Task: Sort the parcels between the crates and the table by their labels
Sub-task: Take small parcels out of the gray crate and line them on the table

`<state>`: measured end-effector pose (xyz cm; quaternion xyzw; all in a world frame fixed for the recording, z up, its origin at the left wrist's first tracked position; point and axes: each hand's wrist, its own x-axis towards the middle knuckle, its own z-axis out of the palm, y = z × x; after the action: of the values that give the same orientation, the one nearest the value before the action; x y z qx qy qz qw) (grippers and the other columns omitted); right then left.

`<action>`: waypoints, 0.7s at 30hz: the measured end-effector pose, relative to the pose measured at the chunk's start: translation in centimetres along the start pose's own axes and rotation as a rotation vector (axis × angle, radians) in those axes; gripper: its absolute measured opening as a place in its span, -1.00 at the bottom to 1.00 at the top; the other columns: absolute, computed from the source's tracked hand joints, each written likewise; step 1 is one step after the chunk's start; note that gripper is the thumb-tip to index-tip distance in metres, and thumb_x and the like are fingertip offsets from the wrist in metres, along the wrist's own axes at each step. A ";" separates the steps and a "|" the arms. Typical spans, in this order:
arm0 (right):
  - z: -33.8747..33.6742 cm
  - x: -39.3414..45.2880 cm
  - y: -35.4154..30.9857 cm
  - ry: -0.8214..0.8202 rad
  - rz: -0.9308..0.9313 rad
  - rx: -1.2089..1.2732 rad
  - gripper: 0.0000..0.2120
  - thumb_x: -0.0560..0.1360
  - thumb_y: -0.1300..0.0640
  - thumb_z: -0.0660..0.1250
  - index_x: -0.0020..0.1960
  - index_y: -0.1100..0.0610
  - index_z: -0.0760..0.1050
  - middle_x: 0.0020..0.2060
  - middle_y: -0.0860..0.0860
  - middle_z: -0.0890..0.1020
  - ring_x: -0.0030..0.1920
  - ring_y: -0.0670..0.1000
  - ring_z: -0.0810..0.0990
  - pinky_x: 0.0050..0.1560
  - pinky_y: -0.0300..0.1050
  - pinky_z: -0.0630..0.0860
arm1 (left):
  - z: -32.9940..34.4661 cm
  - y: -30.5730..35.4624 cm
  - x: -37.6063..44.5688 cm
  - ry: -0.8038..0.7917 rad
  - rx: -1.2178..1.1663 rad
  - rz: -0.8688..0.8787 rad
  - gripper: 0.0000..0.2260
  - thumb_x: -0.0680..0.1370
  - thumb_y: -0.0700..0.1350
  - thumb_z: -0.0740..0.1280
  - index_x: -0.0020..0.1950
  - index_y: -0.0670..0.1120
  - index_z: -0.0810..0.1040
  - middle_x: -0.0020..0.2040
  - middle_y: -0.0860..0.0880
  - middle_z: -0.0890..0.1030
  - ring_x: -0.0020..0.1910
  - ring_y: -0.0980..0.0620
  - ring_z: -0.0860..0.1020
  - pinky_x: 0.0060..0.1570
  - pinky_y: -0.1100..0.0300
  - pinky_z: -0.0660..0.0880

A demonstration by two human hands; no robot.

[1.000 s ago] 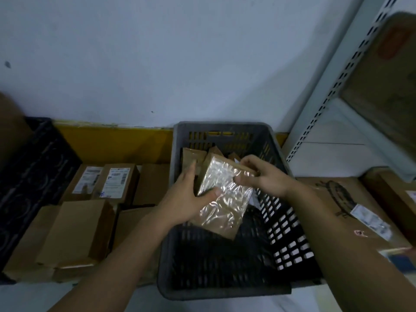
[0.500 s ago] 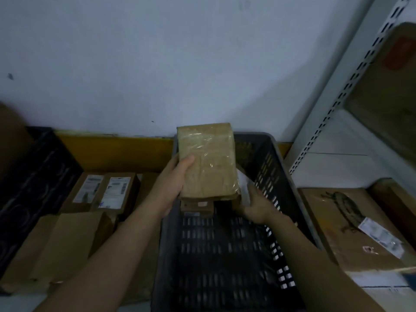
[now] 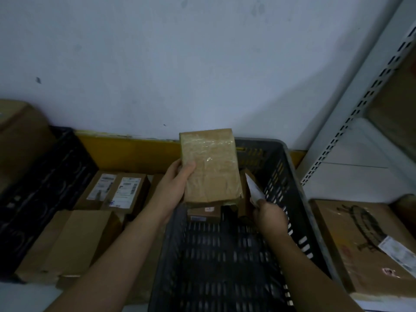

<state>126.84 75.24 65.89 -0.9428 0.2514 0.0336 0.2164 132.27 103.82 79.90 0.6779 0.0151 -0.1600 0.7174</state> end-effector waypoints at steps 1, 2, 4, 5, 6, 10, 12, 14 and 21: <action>-0.7 -0.1 -0.1 0.124 -0.043 0.013 -0.89 0.67 0.08 0.31 0.04 0.07 0.58 -0.20 -0.02 0.58 -0.05 0.17 0.65 -0.27 -0.14 0.41 | 0.0 0.2 -0.1 0.025 0.001 -0.003 -0.22 0.45 0.43 0.45 0.58 0.11 0.41 0.33 0.07 0.68 0.26 0.06 0.68 0.34 -0.15 0.59; -1.2 0.0 -0.2 0.256 -0.120 -0.019 -0.91 0.63 0.07 0.37 0.00 0.07 0.59 -0.24 -0.04 0.56 -0.13 0.15 0.64 -0.31 -0.13 0.41 | -0.1 0.3 -0.1 0.047 0.003 -0.002 -0.23 0.47 0.43 0.44 0.58 0.10 0.42 0.31 0.07 0.69 0.25 0.06 0.69 0.32 -0.14 0.60; -2.9 0.0 -1.0 0.433 -0.260 -0.007 -0.91 0.56 0.08 0.46 -0.02 0.09 0.61 -0.20 0.02 0.61 -0.16 0.14 0.62 -0.29 -0.06 0.48 | -0.5 0.9 -0.4 0.076 -0.001 0.013 -0.33 0.53 0.38 0.42 0.55 0.09 0.46 0.28 0.07 0.71 0.22 0.06 0.70 0.28 -0.12 0.62; -3.9 -0.1 -1.8 0.474 -0.314 0.030 -0.91 0.56 0.10 0.48 -0.01 0.09 0.60 -0.16 0.03 0.62 -0.13 0.14 0.62 -0.26 -0.01 0.52 | -1.0 1.5 -0.7 0.100 -0.006 0.021 -0.39 0.55 0.35 0.41 0.52 0.09 0.48 0.25 0.07 0.72 0.20 0.06 0.70 0.26 -0.11 0.62; -4.8 -0.4 -2.9 0.497 -0.367 0.080 -0.90 0.56 0.12 0.48 0.02 0.09 0.58 -0.10 0.04 0.63 -0.08 0.14 0.63 -0.21 0.03 0.56 | -1.8 1.8 -0.7 0.135 -0.012 0.027 -0.42 0.57 0.33 0.40 0.51 0.08 0.49 0.24 0.07 0.72 0.18 0.06 0.71 0.24 -0.10 0.63; -8.4 -2.7 -8.6 0.565 -0.567 0.254 -0.71 0.55 0.22 0.47 0.24 0.15 0.53 0.16 0.14 0.70 0.06 0.22 0.69 -0.05 0.09 0.63 | -7.4 3.6 -1.2 0.319 -0.075 0.020 -0.34 0.51 0.34 0.46 0.49 0.02 0.49 0.23 0.00 0.74 0.17 -0.05 0.73 0.16 -0.14 0.66; -8.9 -3.8 -11.6 0.578 -0.668 0.228 -0.62 0.52 0.26 0.49 0.31 0.18 0.54 0.22 0.18 0.70 0.08 0.25 0.69 -0.03 0.10 0.63 | -10.5 4.4 -1.7 0.371 -0.116 0.016 -0.45 0.54 0.29 0.42 0.42 0.01 0.56 0.17 -0.03 0.76 0.18 -0.10 0.73 0.10 -0.12 0.66; -8.4 -4.4 -14.6 0.627 -0.761 0.152 -0.58 0.47 0.30 0.52 0.30 0.22 0.57 0.16 0.22 0.72 0.03 0.28 0.71 -0.07 0.09 0.65 | -13.6 5.1 -2.7 0.420 -0.167 -0.005 -0.70 0.65 0.16 0.34 0.28 0.03 0.62 0.05 -0.02 0.78 0.08 -0.09 0.74 0.02 -0.05 0.64; -2.2 -5.8 -25.3 0.665 -1.117 -0.083 -0.56 0.55 0.30 0.43 0.43 0.21 0.59 0.35 0.24 0.66 0.31 0.25 0.68 0.22 0.23 0.68 | -24.3 4.0 -3.9 0.534 -0.210 -0.073 -0.63 0.62 0.17 0.36 0.36 0.04 0.61 0.21 -0.08 0.73 0.19 -0.16 0.67 0.21 -0.17 0.59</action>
<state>134.10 96.70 78.77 -0.8992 -0.2246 -0.3680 0.0754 134.33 128.45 82.76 0.6171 0.2442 0.0009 0.7480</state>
